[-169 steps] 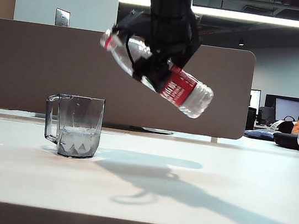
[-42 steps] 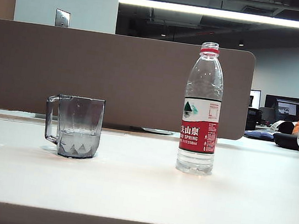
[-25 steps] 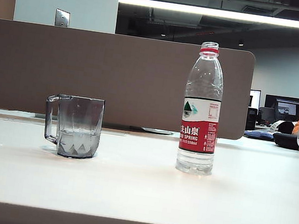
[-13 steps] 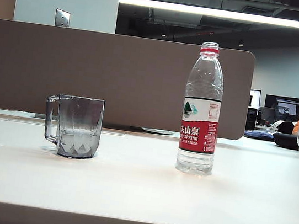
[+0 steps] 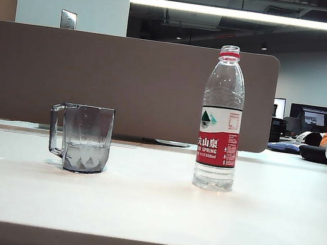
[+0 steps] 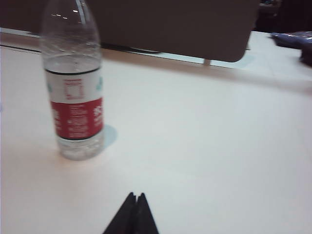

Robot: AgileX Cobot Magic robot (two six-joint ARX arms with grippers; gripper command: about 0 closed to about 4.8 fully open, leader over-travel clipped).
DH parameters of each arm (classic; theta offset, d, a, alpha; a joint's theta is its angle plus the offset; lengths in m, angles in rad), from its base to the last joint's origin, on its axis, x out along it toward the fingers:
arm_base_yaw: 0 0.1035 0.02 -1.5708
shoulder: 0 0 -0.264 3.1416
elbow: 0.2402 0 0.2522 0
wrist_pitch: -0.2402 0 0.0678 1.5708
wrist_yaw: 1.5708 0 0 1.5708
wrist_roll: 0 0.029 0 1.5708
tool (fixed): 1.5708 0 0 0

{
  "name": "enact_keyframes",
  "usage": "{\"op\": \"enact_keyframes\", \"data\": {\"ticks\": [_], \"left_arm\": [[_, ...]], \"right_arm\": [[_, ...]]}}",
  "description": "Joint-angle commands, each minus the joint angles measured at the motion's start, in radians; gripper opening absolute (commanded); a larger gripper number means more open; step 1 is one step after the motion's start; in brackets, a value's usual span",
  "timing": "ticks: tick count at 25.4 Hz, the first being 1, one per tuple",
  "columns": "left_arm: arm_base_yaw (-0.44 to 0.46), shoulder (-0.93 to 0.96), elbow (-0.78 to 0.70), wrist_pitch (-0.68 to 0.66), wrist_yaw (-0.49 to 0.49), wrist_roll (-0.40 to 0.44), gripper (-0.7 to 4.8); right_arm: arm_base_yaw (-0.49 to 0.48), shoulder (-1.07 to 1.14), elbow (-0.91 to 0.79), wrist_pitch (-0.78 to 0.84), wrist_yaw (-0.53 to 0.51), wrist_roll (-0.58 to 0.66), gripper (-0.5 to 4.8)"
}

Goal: Pick up the mineral water bottle on the table and pour water into the mug until it's half full.

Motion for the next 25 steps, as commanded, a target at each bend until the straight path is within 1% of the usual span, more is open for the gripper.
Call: {"op": "enact_keyframes", "data": {"ticks": [1,2,4,5,6,8,11,12,25], "left_arm": [[0.124,0.000,0.003,0.039,0.064,-0.005,-0.05],[0.161,0.000,0.003,0.042,0.085,-0.008,-0.05],[0.202,0.000,0.003,0.038,0.094,-0.008,-0.05],[0.206,0.000,0.003,0.038,0.092,-0.008,-0.05],[0.207,0.000,0.003,0.037,0.070,-0.008,-0.05],[0.206,0.000,0.003,0.035,0.069,-0.008,-0.05],[0.207,0.000,0.003,0.035,0.064,0.000,-0.05],[0.208,0.000,0.003,0.034,0.045,0.000,-0.05],[0.208,0.000,0.003,0.034,0.044,0.000,-0.05]], "right_arm": [[-0.145,-0.001,-0.005,0.034,-0.108,-0.021,-0.05],[-0.203,-0.001,-0.005,0.039,-0.159,-0.007,-0.05],[-0.295,-0.001,-0.005,0.045,-0.214,0.035,-0.05],[-0.324,-0.001,-0.005,0.046,-0.214,0.046,-0.05],[-0.361,-0.001,-0.005,0.045,-0.214,0.066,-0.05],[-0.397,-0.001,-0.005,0.046,-0.235,0.097,-0.05],[-0.403,-0.001,-0.005,0.047,-0.277,0.098,-0.05],[-0.403,-0.001,-0.005,0.047,-0.297,0.098,-0.05],[-0.404,-0.001,-0.005,0.043,-0.291,0.097,-0.05]]}}
